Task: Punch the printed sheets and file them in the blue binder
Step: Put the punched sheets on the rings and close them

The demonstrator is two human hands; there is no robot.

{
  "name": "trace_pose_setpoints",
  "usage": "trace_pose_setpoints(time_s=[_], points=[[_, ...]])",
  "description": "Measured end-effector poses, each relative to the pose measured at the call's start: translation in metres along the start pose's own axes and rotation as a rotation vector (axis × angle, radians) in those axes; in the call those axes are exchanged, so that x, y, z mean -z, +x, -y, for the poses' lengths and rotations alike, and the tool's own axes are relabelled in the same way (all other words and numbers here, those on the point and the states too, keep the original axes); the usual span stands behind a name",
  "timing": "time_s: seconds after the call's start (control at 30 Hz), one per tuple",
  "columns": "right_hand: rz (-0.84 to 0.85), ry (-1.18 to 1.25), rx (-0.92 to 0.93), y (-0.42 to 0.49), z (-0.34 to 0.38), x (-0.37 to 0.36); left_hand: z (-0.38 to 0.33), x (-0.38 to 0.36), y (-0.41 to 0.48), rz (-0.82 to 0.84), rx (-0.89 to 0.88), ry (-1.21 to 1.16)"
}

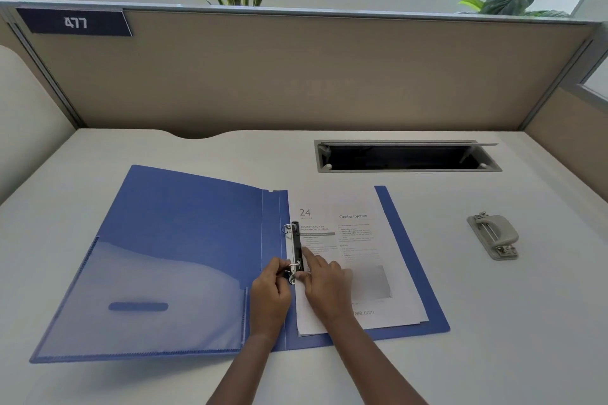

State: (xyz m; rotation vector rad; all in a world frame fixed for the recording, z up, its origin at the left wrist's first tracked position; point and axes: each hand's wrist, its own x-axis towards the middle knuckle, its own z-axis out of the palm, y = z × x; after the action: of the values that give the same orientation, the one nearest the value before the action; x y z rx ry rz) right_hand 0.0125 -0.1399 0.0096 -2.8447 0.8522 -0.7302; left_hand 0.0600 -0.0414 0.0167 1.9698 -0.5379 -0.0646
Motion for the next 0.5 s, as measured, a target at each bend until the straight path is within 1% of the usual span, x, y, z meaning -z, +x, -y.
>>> trace_pose_setpoints(time_s=[0.5], points=[[-0.049, 0.028, -0.070, -0.0024, 0.0040, -0.0029, -0.0038, 0.0024, -0.0004, 0.020, 0.029, 0.040]])
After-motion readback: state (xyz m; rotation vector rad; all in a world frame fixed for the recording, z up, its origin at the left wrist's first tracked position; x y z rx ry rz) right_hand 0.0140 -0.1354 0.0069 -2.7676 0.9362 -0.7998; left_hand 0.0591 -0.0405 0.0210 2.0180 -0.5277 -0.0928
